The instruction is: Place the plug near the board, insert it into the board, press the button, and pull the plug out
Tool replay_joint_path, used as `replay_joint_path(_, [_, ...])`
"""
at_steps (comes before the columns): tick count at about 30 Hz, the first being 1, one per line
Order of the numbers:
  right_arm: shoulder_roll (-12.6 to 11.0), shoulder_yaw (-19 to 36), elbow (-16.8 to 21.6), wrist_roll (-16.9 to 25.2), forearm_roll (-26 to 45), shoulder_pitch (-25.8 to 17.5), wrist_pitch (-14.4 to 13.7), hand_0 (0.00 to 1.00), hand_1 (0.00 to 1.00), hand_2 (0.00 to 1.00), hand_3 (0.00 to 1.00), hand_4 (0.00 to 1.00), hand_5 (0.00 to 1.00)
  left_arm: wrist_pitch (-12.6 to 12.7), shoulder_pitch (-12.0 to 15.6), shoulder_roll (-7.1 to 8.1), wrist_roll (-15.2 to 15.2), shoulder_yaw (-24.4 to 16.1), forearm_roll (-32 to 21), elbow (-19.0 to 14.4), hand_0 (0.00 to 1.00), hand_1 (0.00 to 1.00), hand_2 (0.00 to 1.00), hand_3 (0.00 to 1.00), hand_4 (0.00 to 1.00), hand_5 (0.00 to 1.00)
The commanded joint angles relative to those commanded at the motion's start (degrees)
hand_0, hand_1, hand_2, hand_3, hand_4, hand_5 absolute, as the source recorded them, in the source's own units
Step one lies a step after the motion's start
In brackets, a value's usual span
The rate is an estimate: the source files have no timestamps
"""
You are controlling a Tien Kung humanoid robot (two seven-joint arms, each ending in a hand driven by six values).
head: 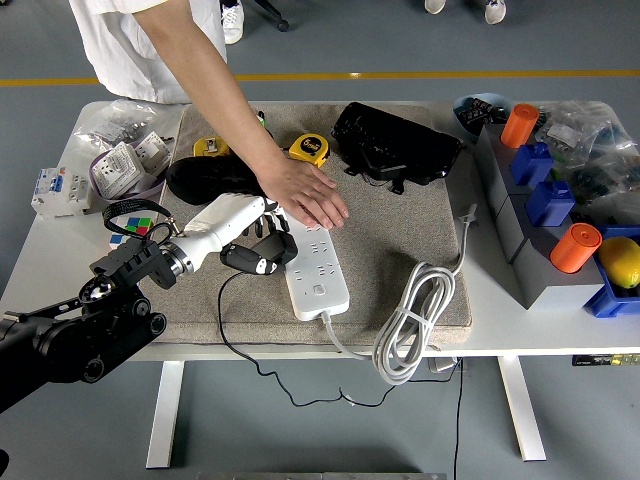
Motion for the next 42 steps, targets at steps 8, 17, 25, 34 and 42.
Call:
replay_joint_path(8, [0.05, -0.03, 0.04, 0.0, -0.06, -0.03, 0.01, 0.645, 0.666, 0.636, 0.554, 0.998, 0.538, -0.52, -0.2, -0.17, -0.3, 0.01, -1.25, 0.4, 0.265, 0.42, 0.472, 0.538, 0.816, 0.006])
replay_joint_path(17, [0.05, 0.13, 0.05, 0.01, -0.11, 0.02, 0.01, 0.644, 0.666, 0.634, 0.554, 0.997, 0.536, -3.32, -0.23, -0.07, 1.21, -0.57, -2.6, 0.61, 0.34, 0.55, 0.6, 0.596, 0.829, 0.043])
replay_joint_path(25, [0.07, 0.08, 0.06, 0.02, -0.15, 0.0, 0.04, 0.646, 0.666, 0.634, 0.554, 0.997, 0.536, -3.96, -0.12, 0.0, 1.29, -1.07, -3.17, 0.42, 0.363, 0.582, 0.61, 0.607, 0.922, 0.105])
replay_joint_path(34, [0.09, 0.27, 0.17, 0.07, -0.34, -0.02, 0.06, 0.645, 0.666, 0.634, 0.554, 0.997, 0.535, -4.44, 0.02, 0.05, 0.88, -1.37, -3.35, -0.24, 0.424, 0.657, 0.694, 0.708, 0.998, 0.186])
replay_joint_path(42, [0.09, 0.27, 0.16, 0.07, -0.37, -0.04, 0.09, 0.645, 0.666, 0.634, 0.554, 0.997, 0.535, -4.53, 0.34, 0.21, 0.18, -2.21, -4.05, -0.97, 0.509, 0.713, 0.755, 0.737, 0.998, 0.31])
